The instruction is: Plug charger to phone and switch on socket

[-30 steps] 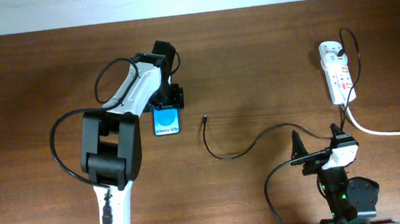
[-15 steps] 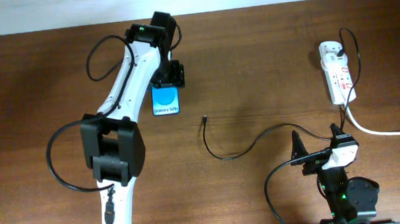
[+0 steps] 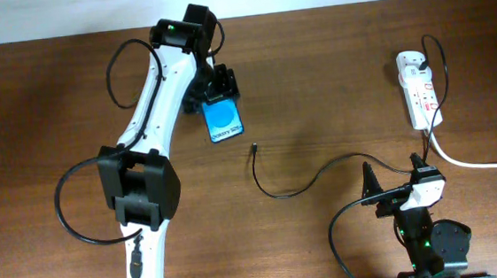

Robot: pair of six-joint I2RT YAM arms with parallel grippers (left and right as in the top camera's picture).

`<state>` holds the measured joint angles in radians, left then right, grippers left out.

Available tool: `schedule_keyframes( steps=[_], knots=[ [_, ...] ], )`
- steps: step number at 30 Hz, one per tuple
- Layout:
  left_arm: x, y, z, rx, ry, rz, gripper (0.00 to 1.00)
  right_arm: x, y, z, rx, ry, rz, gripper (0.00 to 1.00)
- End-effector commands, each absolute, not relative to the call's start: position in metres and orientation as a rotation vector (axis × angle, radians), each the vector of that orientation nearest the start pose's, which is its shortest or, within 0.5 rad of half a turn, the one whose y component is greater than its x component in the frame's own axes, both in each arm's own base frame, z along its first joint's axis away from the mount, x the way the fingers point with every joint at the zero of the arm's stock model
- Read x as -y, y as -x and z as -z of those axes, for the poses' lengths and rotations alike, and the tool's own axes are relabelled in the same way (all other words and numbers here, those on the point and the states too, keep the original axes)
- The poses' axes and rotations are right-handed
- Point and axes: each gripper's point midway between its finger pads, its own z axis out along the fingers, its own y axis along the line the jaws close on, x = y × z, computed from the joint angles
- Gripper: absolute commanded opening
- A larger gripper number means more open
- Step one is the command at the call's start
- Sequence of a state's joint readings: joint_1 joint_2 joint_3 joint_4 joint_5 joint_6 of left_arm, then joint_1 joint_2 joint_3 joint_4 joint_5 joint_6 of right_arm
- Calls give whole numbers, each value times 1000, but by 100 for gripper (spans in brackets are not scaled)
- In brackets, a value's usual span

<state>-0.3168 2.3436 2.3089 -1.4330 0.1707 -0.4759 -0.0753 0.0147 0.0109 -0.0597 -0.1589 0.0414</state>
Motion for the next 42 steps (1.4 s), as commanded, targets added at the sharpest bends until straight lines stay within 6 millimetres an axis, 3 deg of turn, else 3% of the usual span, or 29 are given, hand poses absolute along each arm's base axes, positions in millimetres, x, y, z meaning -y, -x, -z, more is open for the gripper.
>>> schedule_keyframes(
  steps=[1, 3, 5, 8, 10, 15, 19, 21, 23, 25, 27, 30, 32, 36, 38, 40, 41, 42],
  knots=[
    [211, -435, -143, -3099, 386, 757, 0, -11, -245, -159, -1637, 39, -112, 98],
    [220, -433, -156, -3091, 428, 981, 0, -12, -245, -160, -1633, 43, -116, 98],
    [221, -429, -176, -3078, 676, 1275, 0, -12, -246, -164, -1620, -42, -203, 98],
    [203, -414, -182, -3133, 993, 1314, 0, -12, -246, -163, -1621, -45, -205, 98],
    [197, -404, -188, -3154, 1093, 1365, 0, -12, -246, -163, -1622, -45, -205, 98],
    [220, -406, -234, -3004, 1102, 1907, 0, -12, -245, -159, -1639, -84, -238, 98],
    [223, -408, -248, -2940, 1096, 2057, 0, -11, -246, -158, -1638, -199, -339, 98],
    [220, -409, -245, -2945, 1098, 2030, 0, -11, -246, -154, -1652, -244, -376, 98],
    [213, -412, -226, -3005, 1074, 1829, 0, -17, -246, -160, -1652, -282, -460, 98],
    [204, -411, -205, -3076, 1085, 1595, 0, -28, -245, -180, -1656, -239, -524, 98],
    [199, -411, -197, -3102, 1085, 1492, 0, -40, -249, -218, -1669, -184, -582, 98],
    [189, -412, -185, -3129, 1089, 1338, 0, -57, -280, -250, -1857, -161, -703, 98],
    [187, -412, -181, -3136, 1090, 1296, 0, -66, -300, -253, -2005, -181, -790, 98],
    [187, -412, -182, -3132, 1129, 1295, 0, -91, -333, -246, -2254, -193, -1047, 98],
    [187, -412, -181, -3133, 1129, 1289, 0, -92, -348, -225, -2300, -218, -1081, 98],
    [181, -412, -175, -3133, 1239, 1194, 0, -99, -363, -200, -2346, -253, -1173, 100],
    [178, -412, -172, -3129, 1297, 1137, 0, -105, -366, -194, -2355, -238, -1180, 93],
    [175, -414, -168, -3117, 1345, 1083, 0, -123, -372, -189, -2356, -168, -1190, 88]
  ],
)
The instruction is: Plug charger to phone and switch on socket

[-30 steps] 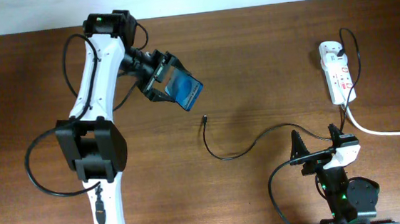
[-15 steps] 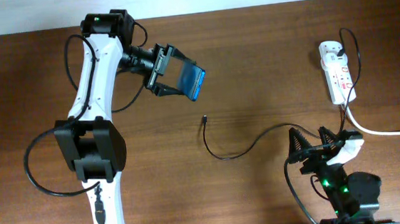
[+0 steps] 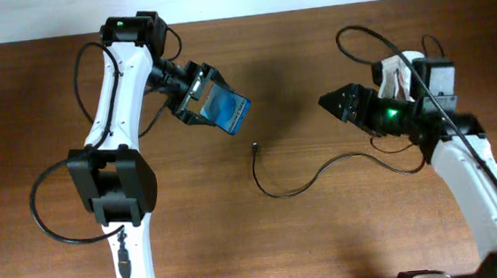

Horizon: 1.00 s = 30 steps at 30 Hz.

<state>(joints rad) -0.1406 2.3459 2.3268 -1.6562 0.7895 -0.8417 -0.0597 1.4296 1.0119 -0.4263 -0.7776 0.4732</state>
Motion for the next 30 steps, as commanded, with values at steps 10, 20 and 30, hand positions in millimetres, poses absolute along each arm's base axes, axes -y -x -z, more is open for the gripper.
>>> schedule_keyframes(
  steps=[10, 20, 30],
  knots=[
    [195, -407, -150, -3125, 1385, 791, 0, -248, -362, -184, -2355, -53, -1048, 67],
    [213, -398, -151, -3168, 1319, 782, 0, -263, -372, -162, -2348, -291, -917, 41],
    [212, -398, -149, -3167, 1311, 756, 0, -274, -375, -148, -2369, -270, -954, 29]
  ],
)
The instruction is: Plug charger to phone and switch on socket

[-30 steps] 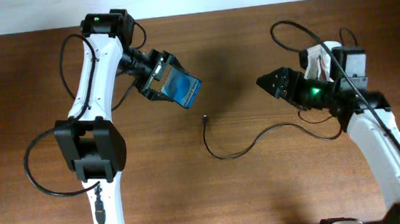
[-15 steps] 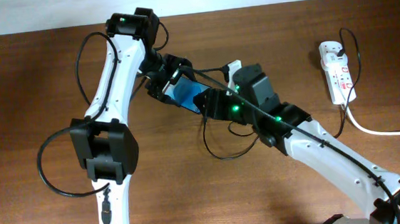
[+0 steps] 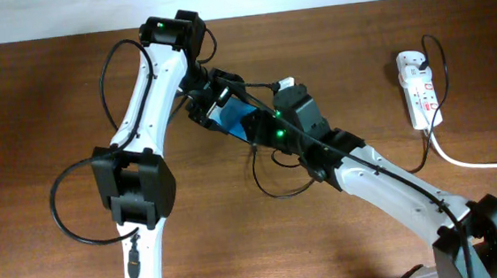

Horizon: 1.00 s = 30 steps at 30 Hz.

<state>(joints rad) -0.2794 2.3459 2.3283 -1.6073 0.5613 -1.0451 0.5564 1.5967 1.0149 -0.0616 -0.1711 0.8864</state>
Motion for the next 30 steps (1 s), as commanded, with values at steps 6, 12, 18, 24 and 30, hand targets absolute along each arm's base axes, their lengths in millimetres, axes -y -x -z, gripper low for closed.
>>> schedule_keyframes(
  steps=[6, 12, 18, 24, 30],
  knots=[
    [211, -398, -148, -3165, 1310, 745, 0, -277, -378, -155, -2340, -256, -982, 14],
    [209, -399, -148, -3161, 1316, 747, 0, -273, -382, -156, -2332, -267, -976, 4],
    [222, -424, -157, -3110, 271, 1017, 40, -173, -415, -211, -2160, -393, -867, 4],
    [253, -433, -187, -2817, -293, 1341, 74, -76, -350, -321, -1923, -518, -874, 4],
    [274, -439, -242, -2433, -496, 1760, 82, -79, -380, -288, -1754, -749, -1188, 4]
  ],
)
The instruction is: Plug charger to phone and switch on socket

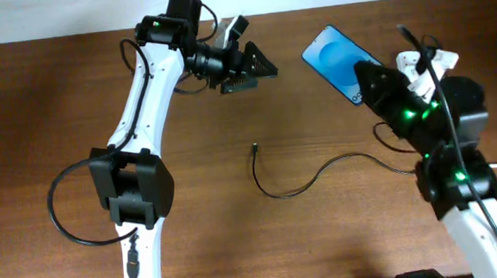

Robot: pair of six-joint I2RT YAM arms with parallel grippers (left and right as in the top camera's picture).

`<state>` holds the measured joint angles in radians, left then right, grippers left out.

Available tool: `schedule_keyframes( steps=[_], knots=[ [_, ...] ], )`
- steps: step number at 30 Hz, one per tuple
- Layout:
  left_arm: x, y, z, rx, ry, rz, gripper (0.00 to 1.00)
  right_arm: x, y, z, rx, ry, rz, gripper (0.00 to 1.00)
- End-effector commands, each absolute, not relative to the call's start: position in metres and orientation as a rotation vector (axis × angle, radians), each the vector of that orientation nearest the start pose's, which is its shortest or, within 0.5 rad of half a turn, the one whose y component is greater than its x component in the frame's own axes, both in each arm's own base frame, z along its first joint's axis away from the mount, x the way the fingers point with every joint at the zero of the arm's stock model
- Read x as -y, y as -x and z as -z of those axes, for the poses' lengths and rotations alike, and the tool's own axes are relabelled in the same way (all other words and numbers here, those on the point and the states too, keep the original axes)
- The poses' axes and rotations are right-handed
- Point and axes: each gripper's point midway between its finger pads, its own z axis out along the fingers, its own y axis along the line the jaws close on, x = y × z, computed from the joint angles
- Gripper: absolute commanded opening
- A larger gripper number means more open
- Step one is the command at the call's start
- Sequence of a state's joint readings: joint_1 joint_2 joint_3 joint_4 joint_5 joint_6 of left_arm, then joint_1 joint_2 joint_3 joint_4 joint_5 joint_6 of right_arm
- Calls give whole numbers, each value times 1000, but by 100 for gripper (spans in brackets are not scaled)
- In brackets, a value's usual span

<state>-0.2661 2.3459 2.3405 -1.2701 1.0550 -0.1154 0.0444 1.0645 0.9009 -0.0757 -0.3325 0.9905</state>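
The phone (335, 57), its blue screen facing up, hangs tilted above the table at the upper right. My right gripper (367, 87) is shut on its lower right end. My left gripper (259, 67) stands open and empty at the upper middle, fingers pointing right toward the phone, a gap apart from it. The black charger cable (322, 170) lies curled on the table, with its plug end (254, 147) at mid-table. My right arm covers most of the white socket strip; only its far end (408, 59) seems to show.
The left arm (143, 103) stretches from the front left up to the back edge. The right arm (456, 185) rises along the right side. The strip's white mains lead runs off the right edge. The table is dark brown wood (34, 129).
The phone has passed from my left gripper to my right one and is now at the upper right. My left gripper is open and empty. The right arm has drawn back to the right side.
My left gripper was on the phone at the back middle while the right arm sat folded at the front right. Then the left held the phone tilted and the right arm was raised. Then the right gripper was at the phone, and now it holds it.
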Motion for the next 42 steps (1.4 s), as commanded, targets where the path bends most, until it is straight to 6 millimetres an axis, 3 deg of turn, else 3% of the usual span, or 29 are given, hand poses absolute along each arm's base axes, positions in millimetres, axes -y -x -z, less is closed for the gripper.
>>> schedule_keyframes(
  steps=[1, 3, 5, 8, 11, 17, 19, 24, 29, 33, 36, 42],
  knots=[
    [273, -441, -251, -2377, -508, 1815, 82, -80, -388, -286, -1673, -747, -1252, 4],
    [266, -445, -263, -2293, -518, 1881, 82, -75, -404, -280, -1541, -801, -1335, 4],
    [263, -447, -265, -2276, -514, 1893, 82, -78, -422, -255, -1518, -967, -1441, 4],
    [264, -454, -268, -2291, -461, 1907, 79, -104, -443, -232, -1402, -1168, -1598, 4],
    [266, -478, -264, -2354, -323, 1817, 76, -128, -450, -242, -1371, -1151, -1639, 4],
    [280, -485, -246, -2466, -211, 1667, 74, -135, -457, -272, -1326, -1110, -1690, 4],
    [289, -492, -255, -2438, -170, 1699, 73, -147, -455, -262, -1362, -1165, -1708, 4],
    [304, -497, -262, -2438, -83, 1726, 72, -159, -451, -262, -1376, -1160, -1720, 4],
    [323, -498, -266, -2463, 43, 1748, 67, -157, -453, -255, -1354, -1259, -1737, 4],
    [323, -500, -264, -2473, 82, 1735, 57, -159, -457, -255, -1353, -1330, -1749, 4],
    [322, -500, -264, -2474, 89, 1732, 49, -166, -460, -267, -1353, -1325, -1756, 4],
    [322, -500, -264, -2474, 89, 1732, 41, -162, -462, -257, -1353, -1377, -1706, 4]
  ],
)
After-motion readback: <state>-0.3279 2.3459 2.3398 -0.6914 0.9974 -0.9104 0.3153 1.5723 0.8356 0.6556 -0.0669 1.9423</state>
